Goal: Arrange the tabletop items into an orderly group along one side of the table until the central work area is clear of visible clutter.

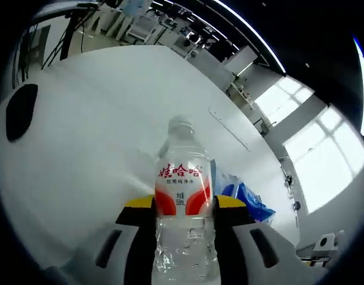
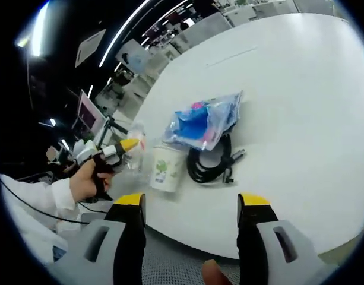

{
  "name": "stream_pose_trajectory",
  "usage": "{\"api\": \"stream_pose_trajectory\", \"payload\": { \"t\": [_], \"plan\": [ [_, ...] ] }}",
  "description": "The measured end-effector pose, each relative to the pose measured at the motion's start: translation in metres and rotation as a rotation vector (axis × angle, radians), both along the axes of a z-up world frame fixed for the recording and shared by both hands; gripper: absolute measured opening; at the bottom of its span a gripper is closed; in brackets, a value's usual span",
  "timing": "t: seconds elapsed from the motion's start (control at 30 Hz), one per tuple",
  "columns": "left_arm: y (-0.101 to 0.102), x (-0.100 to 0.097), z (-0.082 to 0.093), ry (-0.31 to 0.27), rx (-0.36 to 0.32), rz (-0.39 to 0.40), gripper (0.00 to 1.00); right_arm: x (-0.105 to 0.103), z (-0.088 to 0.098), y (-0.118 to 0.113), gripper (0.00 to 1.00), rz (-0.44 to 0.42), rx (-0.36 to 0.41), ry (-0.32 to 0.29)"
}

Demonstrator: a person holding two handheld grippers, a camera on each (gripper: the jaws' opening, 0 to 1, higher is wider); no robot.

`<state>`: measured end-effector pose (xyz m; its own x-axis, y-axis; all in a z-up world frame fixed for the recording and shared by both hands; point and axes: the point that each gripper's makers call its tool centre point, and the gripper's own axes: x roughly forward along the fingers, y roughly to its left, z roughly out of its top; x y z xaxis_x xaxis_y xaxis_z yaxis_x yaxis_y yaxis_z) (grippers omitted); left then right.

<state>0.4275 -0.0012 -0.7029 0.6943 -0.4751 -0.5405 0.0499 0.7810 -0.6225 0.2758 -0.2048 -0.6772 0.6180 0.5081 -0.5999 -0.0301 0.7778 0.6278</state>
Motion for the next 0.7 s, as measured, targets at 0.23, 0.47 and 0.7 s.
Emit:
{"api": "stream_pose_trajectory", "payload": {
  "t": [0.23,0.47,0.7],
  "plan": [
    [0.002,0.005,0.014,-0.085,0.019,0.0,0.36,0.015,0.013,0.025,0.61,0.039,0.024,-0.031],
    [-0.003,0.005,0.034,-0.199,0.065,-0.047,0.36,0.024,0.021,0.034,0.61,0.059,0.023,-0.052],
    [-0.016,-0.003,0.044,-0.268,0.091,-0.121,0.37,0.044,0.038,0.041,0.6,0.029,0.078,-0.088]
  ]
}}
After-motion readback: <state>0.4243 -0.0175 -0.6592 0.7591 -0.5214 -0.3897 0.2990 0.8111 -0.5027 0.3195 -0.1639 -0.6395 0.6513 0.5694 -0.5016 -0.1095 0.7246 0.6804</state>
